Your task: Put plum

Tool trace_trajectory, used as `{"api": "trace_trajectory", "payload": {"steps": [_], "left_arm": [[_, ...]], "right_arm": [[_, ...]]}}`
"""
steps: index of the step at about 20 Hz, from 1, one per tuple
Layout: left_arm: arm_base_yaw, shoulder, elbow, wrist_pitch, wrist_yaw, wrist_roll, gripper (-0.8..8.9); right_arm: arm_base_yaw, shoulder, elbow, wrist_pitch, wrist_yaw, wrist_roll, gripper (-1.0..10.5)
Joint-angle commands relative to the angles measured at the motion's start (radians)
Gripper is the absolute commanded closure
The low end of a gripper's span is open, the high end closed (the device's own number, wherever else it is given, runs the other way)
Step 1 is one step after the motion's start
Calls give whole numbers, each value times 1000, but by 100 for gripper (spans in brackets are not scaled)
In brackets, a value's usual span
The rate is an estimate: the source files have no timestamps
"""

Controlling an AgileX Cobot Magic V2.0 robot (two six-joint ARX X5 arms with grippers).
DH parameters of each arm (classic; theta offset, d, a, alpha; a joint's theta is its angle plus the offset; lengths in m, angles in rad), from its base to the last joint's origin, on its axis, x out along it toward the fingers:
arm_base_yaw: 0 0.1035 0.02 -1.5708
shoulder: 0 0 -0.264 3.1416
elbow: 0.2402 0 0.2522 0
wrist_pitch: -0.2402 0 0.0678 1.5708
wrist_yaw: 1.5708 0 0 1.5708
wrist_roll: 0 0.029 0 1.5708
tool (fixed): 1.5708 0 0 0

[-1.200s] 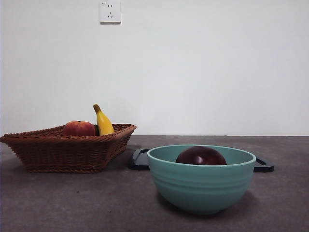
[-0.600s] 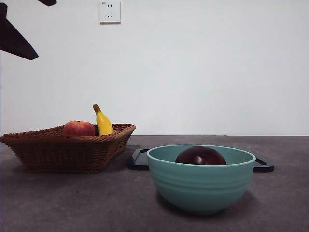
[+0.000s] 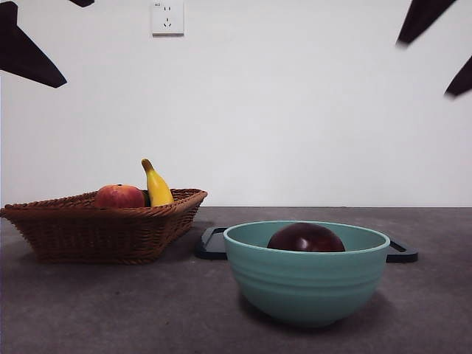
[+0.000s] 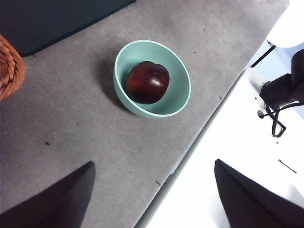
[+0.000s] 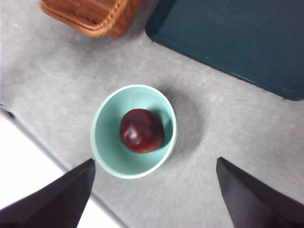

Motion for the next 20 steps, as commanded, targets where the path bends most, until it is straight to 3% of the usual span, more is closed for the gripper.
{"api": "trace_trajectory", "payload": {"steps": [1,5,9,13,17,20], "left_arm": [[-6,6,10,10,5,6,411],[-6,6,10,11,5,6,411],[-6,6,10,11,5,6,411],[-6,6,10,10,5,6,411],[-6,6,10,10,5,6,411],[-6,6,10,11,5,6,411]], "right_arm": [[50,47,-52,97,25,71,538],[129,132,-147,267,112,106,539],[183,225,-188,387,176,126,629],[218,314,-188,448,193,126,635],[237,377,-188,479,266,127,739],[243,405,-188,488,265,127,792]]}}
